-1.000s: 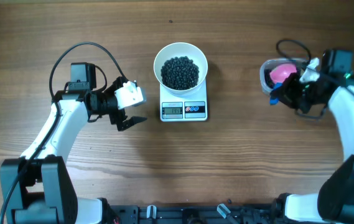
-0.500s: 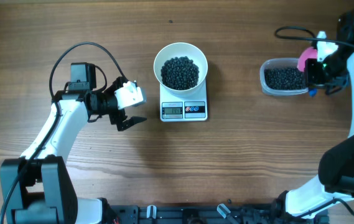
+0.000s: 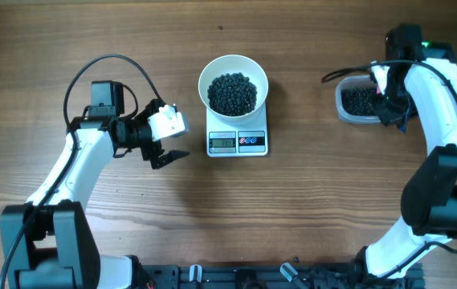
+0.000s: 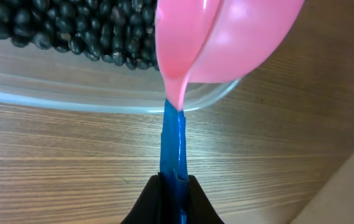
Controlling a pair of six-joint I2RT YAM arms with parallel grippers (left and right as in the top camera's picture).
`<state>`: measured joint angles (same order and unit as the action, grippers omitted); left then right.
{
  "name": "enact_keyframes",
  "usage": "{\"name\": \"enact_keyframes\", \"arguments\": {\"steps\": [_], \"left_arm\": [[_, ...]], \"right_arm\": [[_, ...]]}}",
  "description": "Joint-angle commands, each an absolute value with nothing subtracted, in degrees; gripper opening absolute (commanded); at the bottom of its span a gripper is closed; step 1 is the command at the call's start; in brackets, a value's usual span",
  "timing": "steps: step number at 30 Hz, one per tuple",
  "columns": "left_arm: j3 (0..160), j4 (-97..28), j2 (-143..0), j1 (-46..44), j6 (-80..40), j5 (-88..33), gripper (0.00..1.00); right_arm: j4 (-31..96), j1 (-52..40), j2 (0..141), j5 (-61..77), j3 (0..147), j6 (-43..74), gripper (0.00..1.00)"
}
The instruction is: Scoop item into bowl and weigh 150g on scale
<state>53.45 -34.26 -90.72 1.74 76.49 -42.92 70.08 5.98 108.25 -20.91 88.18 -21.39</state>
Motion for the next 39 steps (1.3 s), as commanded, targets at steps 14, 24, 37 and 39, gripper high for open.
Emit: {"name": "enact_keyframes", "arguments": {"steps": [14,24,37,39], "left_arm": [[53.3,-34.2,-89.6,2.0,77.6,-43.4,1.0],[53.3,-34.2,-89.6,2.0,77.6,-43.4,1.0],[53.3,-34.2,-89.6,2.0,77.6,-43.4,1.0],[53.3,-34.2,-89.6,2.0,77.6,-43.4,1.0]], "right_arm": [[68.2,-4.8,110.8,-19.5,82.0,-25.2,0.04],[69.3,-3.4,111.1,-29.7,82.3,-15.3,0.04],[66.9,0.6,111.2,-26.3,80.9,-17.0,0.04],[66.9,-0.4,111.2,-24.7,80.9,-18.3,0.04]]}}
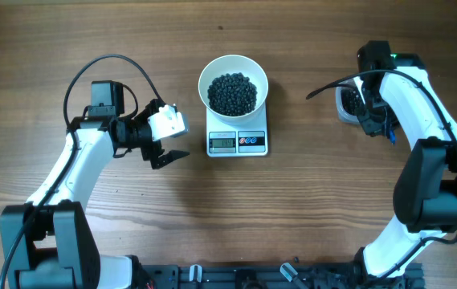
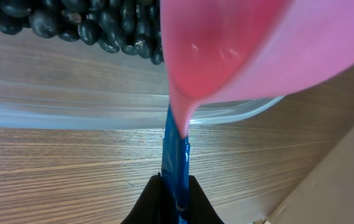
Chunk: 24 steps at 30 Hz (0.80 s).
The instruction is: Scoop item into bowl and weigh 150g on scale
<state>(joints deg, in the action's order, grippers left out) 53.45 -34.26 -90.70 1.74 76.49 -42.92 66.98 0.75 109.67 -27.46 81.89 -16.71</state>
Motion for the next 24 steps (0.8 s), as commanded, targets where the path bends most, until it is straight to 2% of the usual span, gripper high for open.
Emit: {"name": "enact_keyframes", "arguments": {"steps": [1,6,8,10,13,16,20,21,22,23,24], "left_arm": [[53.3,-34.2,-89.6,2.0,77.6,-43.4,1.0],[53.3,-34.2,-89.6,2.0,77.6,-43.4,1.0],[53.3,-34.2,-89.6,2.0,77.6,-43.4,1.0],[53.3,-34.2,-89.6,2.0,77.6,-43.4,1.0],[53.3,-34.2,-89.6,2.0,77.6,-43.4,1.0],[53.3,-34.2,-89.6,2.0,77.6,-43.4,1.0],[53.3,-34.2,-89.6,2.0,77.6,-43.4,1.0],[53.3,-34.2,-89.6,2.0,77.6,-43.4,1.0],[53.3,-34.2,-89.6,2.0,77.6,-43.4,1.0],[53.3,-34.2,-89.6,2.0,77.6,-43.4,1.0],[53.3,-34.2,-89.6,2.0,77.6,-43.4,1.0]], "right_arm": [[66.8,-1.1,111.2,-22.7,80.9,-19.5,0.04],[67.1,-1.3,111.1,-19.6,82.3,-19.5,0.04],[66.8,-1.1,111.1,-19.6,83.4,-19.4,0.16],[66.6,-1.0,111.1,-19.6,83.8,-19.4,0.33],[66.4,-0.8,111.1,-19.6,83.9,-17.8,0.48],[66.5,0.9,110.8,-18.7,85.8,-14.6,0.52],[68.1,6.9,104.9,-5.0,91.7,-11.3,0.55],[68.8,8.7,102.6,-0.5,92.1,-9.6,0.63],[70.3,10.6,100.4,4.8,92.1,-6.7,0.75],[72.4,12.3,99.0,8.9,92.1,-3.0,0.78],[75.5,14.0,98.1,12.5,92.1,2.2,0.88]]}}
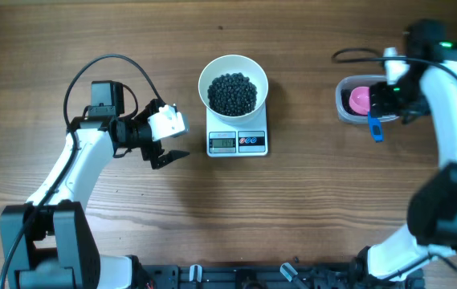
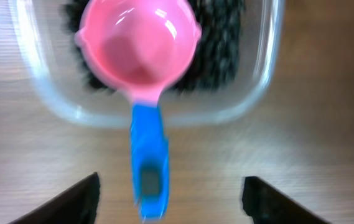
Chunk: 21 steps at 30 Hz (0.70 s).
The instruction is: Scoop item into bowl and weigh 150g on scale
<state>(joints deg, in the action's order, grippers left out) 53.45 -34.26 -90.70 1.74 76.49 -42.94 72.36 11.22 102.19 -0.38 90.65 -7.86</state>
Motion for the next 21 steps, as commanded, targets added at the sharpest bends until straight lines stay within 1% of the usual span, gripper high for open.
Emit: {"name": "enact_keyframes", "arguments": {"steps": [1,2,3,6,7,9,10,11,14,15,17,19,21], "left_arm": [[53.3,-34.2,-89.6,2.0,77.6,-43.4,1.0],[53.3,-34.2,-89.6,2.0,77.6,-43.4,1.0],[53.3,-34.2,-89.6,2.0,77.6,-43.4,1.0],[53.3,-34.2,-89.6,2.0,77.6,-43.4,1.0],[53.3,-34.2,-89.6,2.0,77.6,-43.4,1.0],[53.3,-34.2,-89.6,2.0,77.6,-43.4,1.0],[53.3,-34.2,-89.6,2.0,77.6,-43.4,1.0],[53.3,-34.2,-89.6,2.0,77.6,-43.4,1.0],[53.3,-34.2,-89.6,2.0,77.6,-43.4,1.0],[53.3,-34.2,-89.6,2.0,77.6,-43.4,1.0],[53.3,-34.2,-89.6,2.0,77.6,-43.4,1.0],[53.3,-34.2,-89.6,2.0,77.6,-43.4,1.0],[53.3,-34.2,-89.6,2.0,77.6,-43.4,1.0]], "right_arm": [[80.4,16.6,97.9,16.8,92.1,8.3,1.0],[82.5,18.1,97.9,21.1,91.1,8.7,1.0],[84.0,19.2,97.7,24.7,89.0,6.3,0.99],[79.4,20.2,92.6,24.2,83.4,16.5,0.99],[76.9,20.7,87.5,23.5,81.4,19.8,0.99],[77.1,22.2,76.9,21.2,77.8,22.7,1.0],[76.9,22.7,69.6,21.4,72.7,24.7,1.0],[76.2,22.7,66.9,21.4,70.2,26.5,1.0],[70.6,22.7,57.6,21.4,61.3,34.9,1.0],[65.8,22.7,50.5,21.6,55.7,40.1,1.0],[60.0,22.7,43.6,22.6,49.4,44.5,1.0],[55.0,22.7,38.5,23.5,42.6,49.9,1.0],[50.9,22.7,37.3,24.3,38.2,52.8,1.0]]}}
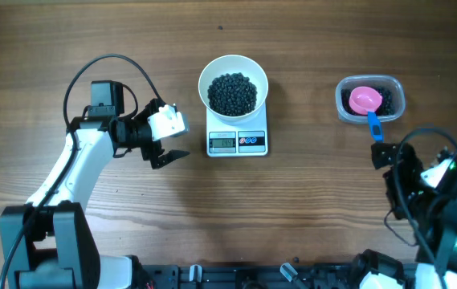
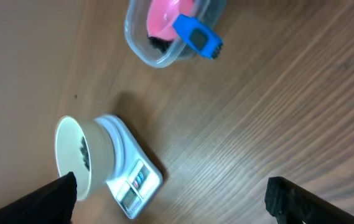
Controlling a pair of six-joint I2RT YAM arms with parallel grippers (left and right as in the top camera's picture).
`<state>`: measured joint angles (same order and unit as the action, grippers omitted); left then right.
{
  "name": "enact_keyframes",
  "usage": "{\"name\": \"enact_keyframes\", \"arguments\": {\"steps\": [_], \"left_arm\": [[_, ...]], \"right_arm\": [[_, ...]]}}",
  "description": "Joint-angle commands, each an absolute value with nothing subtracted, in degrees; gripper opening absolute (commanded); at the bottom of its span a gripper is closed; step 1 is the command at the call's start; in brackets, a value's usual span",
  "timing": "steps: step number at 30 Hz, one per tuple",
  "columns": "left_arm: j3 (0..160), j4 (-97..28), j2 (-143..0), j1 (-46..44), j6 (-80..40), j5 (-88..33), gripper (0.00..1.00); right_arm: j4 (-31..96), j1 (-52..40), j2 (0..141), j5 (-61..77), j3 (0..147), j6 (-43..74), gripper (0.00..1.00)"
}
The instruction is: Scoop item into bowl and weigh 150g on scale
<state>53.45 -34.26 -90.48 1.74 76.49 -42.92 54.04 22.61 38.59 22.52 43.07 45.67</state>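
Note:
A white bowl [image 1: 233, 87] of black beans stands on the small white scale [image 1: 238, 142]; its display is too small to read. At the far right, the clear container [image 1: 370, 101] of beans holds the pink scoop [image 1: 365, 99], whose blue handle [image 1: 374, 127] juts over the near rim. My right gripper [image 2: 173, 208] is wide open and empty, pulled back to the table's front right, well clear of the container [image 2: 164, 37] and the scoop [image 2: 167, 15]. My left gripper [image 1: 172, 140] hangs open to the left of the scale, holding nothing.
The right arm [image 1: 425, 181] and its cable sit low at the front right corner. In the right wrist view the bowl [image 2: 77, 155] and scale [image 2: 133, 177] lie off to the left, with bare wooden table [image 2: 257, 112] between them and the fingers.
My open right gripper was just above the container, over the scoop. It has drawn back toward the front right, leaving the scoop resting in the container. The left arm has not moved.
First my right gripper was shut on the scoop's blue handle, with the empty pink scoop at the container's rim. It still held it a moment later. Then it stood open above the scoop lying in the container, and now it is withdrawn.

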Motion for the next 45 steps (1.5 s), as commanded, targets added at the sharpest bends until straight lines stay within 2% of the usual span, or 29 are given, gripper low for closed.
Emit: {"name": "enact_keyframes", "arguments": {"steps": [1,3,8,14,18,20,24,28,36,45], "left_arm": [[53.3,-34.2,-89.6,2.0,77.6,-43.4,1.0],[53.3,-34.2,-89.6,2.0,77.6,-43.4,1.0],[53.3,-34.2,-89.6,2.0,77.6,-43.4,1.0],[53.3,-34.2,-89.6,2.0,77.6,-43.4,1.0],[53.3,-34.2,-89.6,2.0,77.6,-43.4,1.0],[53.3,-34.2,-89.6,2.0,77.6,-43.3,1.0],[53.3,-34.2,-89.6,2.0,77.6,-43.4,1.0],[53.3,-34.2,-89.6,2.0,77.6,-43.4,1.0],[53.3,-34.2,-89.6,2.0,77.6,-43.4,1.0],[53.3,-34.2,-89.6,2.0,77.6,-43.4,1.0]], "right_arm": [[46.9,22.7,37.3,25.0,36.1,53.0,1.0],[41.5,22.7,37.3,25.6,33.3,55.9,0.99],[38.9,21.6,37.4,23.5,32.9,57.5,0.93],[33.6,5.5,44.0,11.8,32.9,66.9,0.89],[28.8,3.8,52.9,12.2,32.9,68.9,0.88],[25.6,4.6,53.7,12.2,32.9,67.5,0.85],[26.5,14.5,53.5,15.1,32.9,59.9,0.82],[26.7,24.5,55.8,19.6,32.9,51.7,0.71],[14.6,25.0,73.5,26.8,32.9,49.7,0.66],[5.1,24.9,79.4,27.3,32.9,51.2,0.62]]}}
